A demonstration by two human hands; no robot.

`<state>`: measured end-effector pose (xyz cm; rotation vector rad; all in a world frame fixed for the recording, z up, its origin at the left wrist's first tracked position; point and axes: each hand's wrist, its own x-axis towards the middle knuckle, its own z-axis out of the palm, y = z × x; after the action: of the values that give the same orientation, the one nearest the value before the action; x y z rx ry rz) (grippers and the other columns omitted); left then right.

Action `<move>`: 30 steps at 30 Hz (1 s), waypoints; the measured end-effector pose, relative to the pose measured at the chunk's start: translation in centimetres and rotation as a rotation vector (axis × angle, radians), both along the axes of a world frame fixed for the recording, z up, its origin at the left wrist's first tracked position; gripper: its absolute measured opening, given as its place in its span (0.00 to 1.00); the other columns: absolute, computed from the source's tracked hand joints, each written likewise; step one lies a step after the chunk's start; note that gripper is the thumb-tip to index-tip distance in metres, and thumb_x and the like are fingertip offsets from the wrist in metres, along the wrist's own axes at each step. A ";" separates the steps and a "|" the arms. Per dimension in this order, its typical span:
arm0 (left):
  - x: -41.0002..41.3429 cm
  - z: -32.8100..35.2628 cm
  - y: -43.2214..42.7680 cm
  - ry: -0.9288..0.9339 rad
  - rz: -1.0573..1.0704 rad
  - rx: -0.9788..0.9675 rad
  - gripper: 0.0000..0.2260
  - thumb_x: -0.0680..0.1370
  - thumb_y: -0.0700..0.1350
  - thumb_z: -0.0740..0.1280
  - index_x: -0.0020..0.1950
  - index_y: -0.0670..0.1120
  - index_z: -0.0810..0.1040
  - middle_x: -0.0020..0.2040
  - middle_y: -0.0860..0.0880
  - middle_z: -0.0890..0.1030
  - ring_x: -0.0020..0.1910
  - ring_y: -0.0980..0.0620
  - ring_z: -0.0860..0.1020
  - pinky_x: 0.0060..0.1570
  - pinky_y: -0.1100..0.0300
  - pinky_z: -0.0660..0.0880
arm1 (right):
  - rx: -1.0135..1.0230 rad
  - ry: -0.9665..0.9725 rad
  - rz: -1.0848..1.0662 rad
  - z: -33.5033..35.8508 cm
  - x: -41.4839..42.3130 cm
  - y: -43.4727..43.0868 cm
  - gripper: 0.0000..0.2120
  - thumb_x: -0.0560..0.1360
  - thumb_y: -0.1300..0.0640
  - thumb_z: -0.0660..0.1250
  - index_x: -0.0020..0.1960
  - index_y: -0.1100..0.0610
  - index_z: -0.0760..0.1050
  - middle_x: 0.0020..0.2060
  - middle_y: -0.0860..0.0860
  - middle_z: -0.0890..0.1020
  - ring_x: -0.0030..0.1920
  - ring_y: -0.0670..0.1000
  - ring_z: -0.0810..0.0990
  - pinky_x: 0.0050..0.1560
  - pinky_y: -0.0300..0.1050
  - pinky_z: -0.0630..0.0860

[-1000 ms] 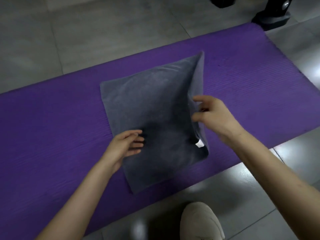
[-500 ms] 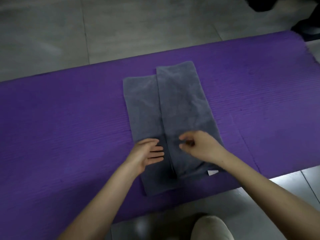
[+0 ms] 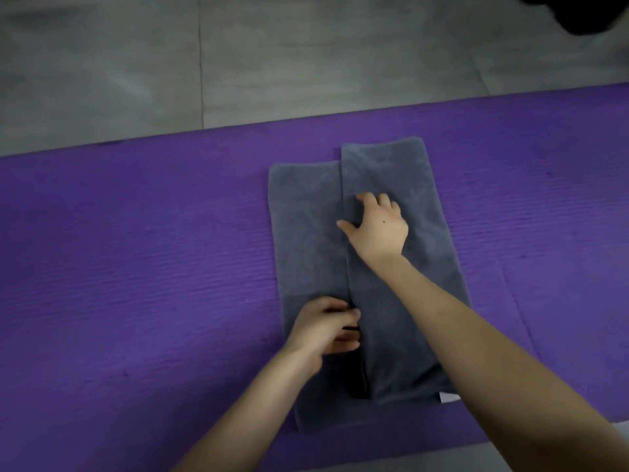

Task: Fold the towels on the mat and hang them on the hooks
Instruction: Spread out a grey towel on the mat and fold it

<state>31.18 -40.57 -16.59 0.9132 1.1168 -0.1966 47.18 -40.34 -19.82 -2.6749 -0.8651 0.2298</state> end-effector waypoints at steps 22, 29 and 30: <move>-4.3 3.8 1.0 -0.041 0.018 0.263 0.13 0.72 0.32 0.69 0.51 0.46 0.74 0.40 0.47 0.77 0.29 0.53 0.77 0.23 0.66 0.71 | 0.626 0.965 -0.041 5.2 -0.4 1.3 0.27 0.72 0.67 0.69 0.68 0.54 0.66 0.36 0.49 0.74 0.35 0.44 0.73 0.32 0.31 0.72; -7.5 0.6 1.1 0.093 0.071 0.236 0.10 0.74 0.36 0.69 0.51 0.44 0.71 0.36 0.46 0.76 0.32 0.53 0.75 0.24 0.64 0.75 | 0.408 0.928 0.097 3.6 -2.4 0.8 0.24 0.74 0.60 0.68 0.69 0.56 0.67 0.50 0.52 0.78 0.49 0.47 0.76 0.52 0.45 0.75; -7.5 0.3 1.0 0.094 0.060 0.254 0.10 0.74 0.37 0.70 0.50 0.45 0.71 0.37 0.47 0.76 0.32 0.53 0.75 0.24 0.64 0.74 | 0.444 0.934 0.061 3.6 -2.1 0.1 0.22 0.75 0.61 0.68 0.68 0.56 0.68 0.49 0.52 0.78 0.48 0.47 0.76 0.50 0.46 0.76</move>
<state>23.64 -39.55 -16.31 1.1027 1.2747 -0.0484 45.09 -40.24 -16.20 -1.8001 -0.5789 1.0496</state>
